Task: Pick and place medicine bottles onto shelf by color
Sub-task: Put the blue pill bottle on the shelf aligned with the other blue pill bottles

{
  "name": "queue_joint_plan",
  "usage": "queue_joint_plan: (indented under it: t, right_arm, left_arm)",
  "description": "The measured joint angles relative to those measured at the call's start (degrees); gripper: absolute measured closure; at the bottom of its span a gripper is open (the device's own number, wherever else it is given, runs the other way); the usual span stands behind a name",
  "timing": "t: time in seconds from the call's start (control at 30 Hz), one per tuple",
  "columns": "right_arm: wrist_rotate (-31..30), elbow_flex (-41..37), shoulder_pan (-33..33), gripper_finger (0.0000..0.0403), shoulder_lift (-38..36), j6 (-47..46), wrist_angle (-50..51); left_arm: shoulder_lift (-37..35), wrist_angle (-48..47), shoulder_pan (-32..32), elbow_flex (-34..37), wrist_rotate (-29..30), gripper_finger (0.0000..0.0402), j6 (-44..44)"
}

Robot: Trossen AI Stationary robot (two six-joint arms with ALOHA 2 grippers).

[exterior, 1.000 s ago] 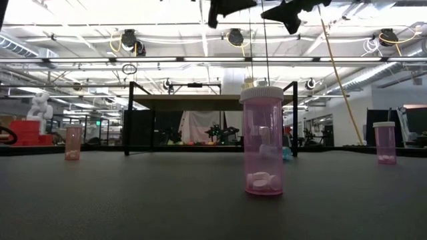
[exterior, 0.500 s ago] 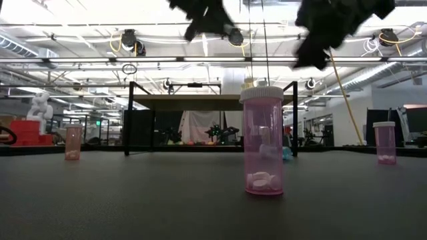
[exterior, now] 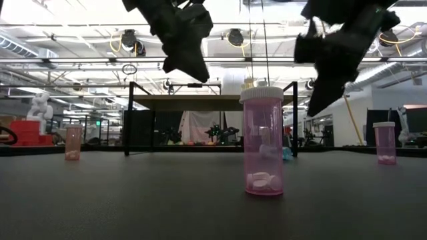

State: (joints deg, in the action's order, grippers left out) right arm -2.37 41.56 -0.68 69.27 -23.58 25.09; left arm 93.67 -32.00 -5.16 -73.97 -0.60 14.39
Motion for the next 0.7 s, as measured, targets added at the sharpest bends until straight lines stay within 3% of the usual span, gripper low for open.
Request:
queue_joint_plan:
  t: [0.13, 0.4, 0.7]
  right_arm:
    - [-3.53, -0.07, -0.21, 0.0193, 7.13, 0.18, -3.49]
    - [-5.61, 0.04, -0.1, 0.0193, 13.6, -3.12, -15.46]
    - [-6.8, 0.0, 2.22, 0.0198, 20.08, -2.88, -17.12]
  left_arm:
    - [-0.05, -3.73, 0.95, 0.0, -0.07, 0.0365, -3.8]
    - [-0.05, -8.91, 1.2, 0.0, -0.95, 0.0389, -9.15]
    - [-0.05, -9.75, 1.89, 0.0, -1.05, 0.0395, -9.24]
